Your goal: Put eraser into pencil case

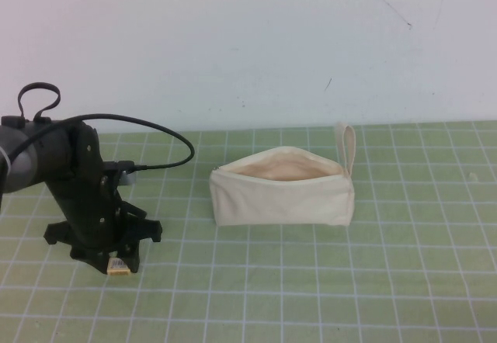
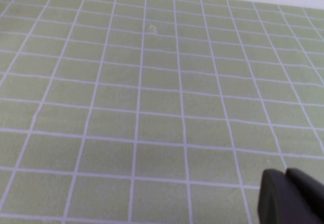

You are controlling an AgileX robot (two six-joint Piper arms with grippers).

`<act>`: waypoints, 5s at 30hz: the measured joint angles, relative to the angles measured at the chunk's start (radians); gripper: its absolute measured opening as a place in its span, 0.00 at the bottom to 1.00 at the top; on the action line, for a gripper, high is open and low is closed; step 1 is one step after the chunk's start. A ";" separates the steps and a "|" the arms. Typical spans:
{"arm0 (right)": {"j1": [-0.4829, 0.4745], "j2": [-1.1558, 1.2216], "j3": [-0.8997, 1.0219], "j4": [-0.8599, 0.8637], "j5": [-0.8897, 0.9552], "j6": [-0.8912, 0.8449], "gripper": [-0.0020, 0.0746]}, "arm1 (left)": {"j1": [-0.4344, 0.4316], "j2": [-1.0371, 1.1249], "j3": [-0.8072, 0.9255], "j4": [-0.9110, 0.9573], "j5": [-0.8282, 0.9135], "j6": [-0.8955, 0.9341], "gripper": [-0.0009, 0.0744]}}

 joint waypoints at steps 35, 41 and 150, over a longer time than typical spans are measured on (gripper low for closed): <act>0.000 0.000 0.000 0.000 0.000 0.000 0.03 | -0.286 0.027 -0.603 -0.202 0.053 0.261 0.39; 0.000 0.000 0.000 0.000 0.000 0.000 0.03 | -0.301 0.076 -0.603 -0.166 0.038 0.255 0.39; 0.000 -0.002 0.000 0.000 0.000 0.000 0.03 | 0.014 -1.987 1.315 0.141 -0.543 -0.036 0.01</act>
